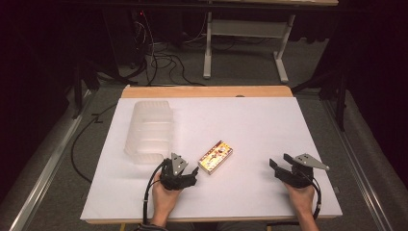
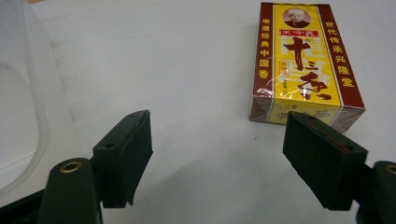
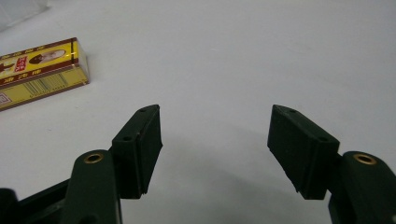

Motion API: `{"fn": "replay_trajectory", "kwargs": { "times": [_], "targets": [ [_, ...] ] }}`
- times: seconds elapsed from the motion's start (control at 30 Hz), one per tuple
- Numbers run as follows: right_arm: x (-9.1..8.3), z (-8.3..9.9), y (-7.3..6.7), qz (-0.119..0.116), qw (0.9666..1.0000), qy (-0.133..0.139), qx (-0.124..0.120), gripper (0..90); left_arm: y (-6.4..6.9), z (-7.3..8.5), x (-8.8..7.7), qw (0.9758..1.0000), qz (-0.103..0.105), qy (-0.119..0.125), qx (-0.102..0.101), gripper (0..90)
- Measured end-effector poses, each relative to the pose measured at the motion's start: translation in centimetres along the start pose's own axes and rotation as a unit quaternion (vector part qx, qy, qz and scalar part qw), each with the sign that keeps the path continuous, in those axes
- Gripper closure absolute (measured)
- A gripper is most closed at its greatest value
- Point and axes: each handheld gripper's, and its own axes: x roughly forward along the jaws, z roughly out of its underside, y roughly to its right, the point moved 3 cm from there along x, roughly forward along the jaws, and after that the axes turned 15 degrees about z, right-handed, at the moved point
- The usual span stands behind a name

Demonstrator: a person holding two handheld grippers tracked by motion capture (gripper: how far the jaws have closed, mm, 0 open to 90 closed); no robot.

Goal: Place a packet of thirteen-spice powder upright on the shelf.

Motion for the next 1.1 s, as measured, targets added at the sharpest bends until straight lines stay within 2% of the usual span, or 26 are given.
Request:
{"fn": "replay_trajectory", "kwargs": {
  "times": [0.4,0.47,0.57,0.73,0.93,1.03,1.1],
  "targets": [
    [-0.1,0.0,-0.1,0.012,0.9999,0.002,-0.005,35.7,0.4,0.0,0.1,0.9998,-0.006,-0.003,0.019,23.5],
    [0.0,0.0,-0.1,0.011,0.9999,-0.002,-0.004,35.8,0.4,0.0,0.1,0.9997,0.005,-0.005,0.023,22.1],
    [0.0,0.0,-0.1,0.014,0.9999,-0.005,-0.002,35.8,0.5,0.0,0.1,0.9996,-0.002,-0.005,0.029,23.0],
    [0.0,0.0,-0.2,0.016,0.9999,0.0,-0.003,35.8,0.4,0.0,0.1,0.9998,-0.007,-0.006,0.019,20.9],
    [0.1,0.0,-0.2,0.024,0.9997,-0.007,-0.006,35.8,0.4,-0.1,-0.3,0.9999,0.001,0.006,0.015,21.9],
    [0.0,0.0,-0.3,0.028,0.9996,-0.005,-0.008,35.9,0.8,-0.6,-0.2,0.9992,0.033,0.024,0.003,23.2],
    [0.1,0.0,-0.3,0.028,0.9995,-0.007,-0.011,35.9,1.1,-1.0,-0.1,0.9991,0.037,0.017,0.009,22.8]
  ]
}}
